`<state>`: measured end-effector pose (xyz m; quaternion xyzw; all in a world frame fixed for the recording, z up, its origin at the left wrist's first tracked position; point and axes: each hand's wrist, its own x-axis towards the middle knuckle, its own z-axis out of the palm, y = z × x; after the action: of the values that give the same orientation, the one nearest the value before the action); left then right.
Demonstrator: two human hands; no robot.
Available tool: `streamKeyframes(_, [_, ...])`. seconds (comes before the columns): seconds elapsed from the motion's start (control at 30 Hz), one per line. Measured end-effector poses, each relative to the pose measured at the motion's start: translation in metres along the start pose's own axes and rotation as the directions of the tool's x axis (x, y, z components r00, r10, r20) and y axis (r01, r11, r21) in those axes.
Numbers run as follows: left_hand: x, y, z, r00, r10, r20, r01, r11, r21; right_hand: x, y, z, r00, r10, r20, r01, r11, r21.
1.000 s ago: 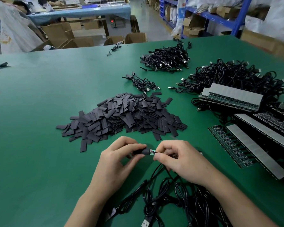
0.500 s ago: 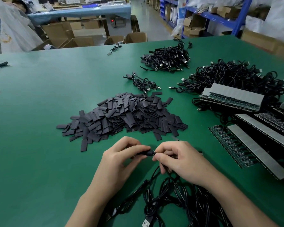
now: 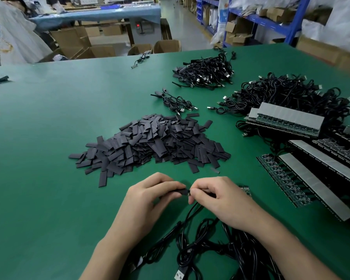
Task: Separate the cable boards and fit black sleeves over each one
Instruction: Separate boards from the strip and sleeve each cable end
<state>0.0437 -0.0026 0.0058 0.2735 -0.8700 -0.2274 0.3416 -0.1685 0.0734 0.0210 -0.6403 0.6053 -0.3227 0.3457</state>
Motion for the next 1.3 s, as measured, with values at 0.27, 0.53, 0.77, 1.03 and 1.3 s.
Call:
streamKeyframes(0.27, [0.001, 0.004, -0.001, 0.998, -0.062, -0.002, 0.062, 0.996, -0.070, 0.000, -0.002, -0.002, 1.000, 0.004, 0.004, -0.004, 1.000, 0.026])
streamKeyframes(0.53, [0.000, 0.004, 0.000, 0.999, -0.051, 0.015, 0.052, 0.996, -0.076, 0.000, -0.001, -0.003, 1.000, 0.010, 0.007, -0.010, 1.000, 0.007])
streamKeyframes(0.77, [0.001, 0.006, 0.000, 0.999, -0.033, 0.029, 0.035, 0.998, -0.057, 0.000, -0.003, -0.002, 1.000, 0.007, 0.008, -0.007, 1.000, -0.013])
streamKeyframes(1.03, [0.003, 0.007, 0.001, 0.978, -0.121, -0.172, 0.113, 0.992, -0.054, 0.001, -0.002, -0.004, 1.000, 0.027, -0.005, -0.027, 0.998, 0.057])
streamKeyframes(1.3, [0.004, 0.013, 0.001, 0.947, -0.130, -0.293, 0.120, 0.991, -0.051, 0.002, -0.006, -0.004, 0.998, 0.057, 0.007, -0.057, 0.994, 0.097])
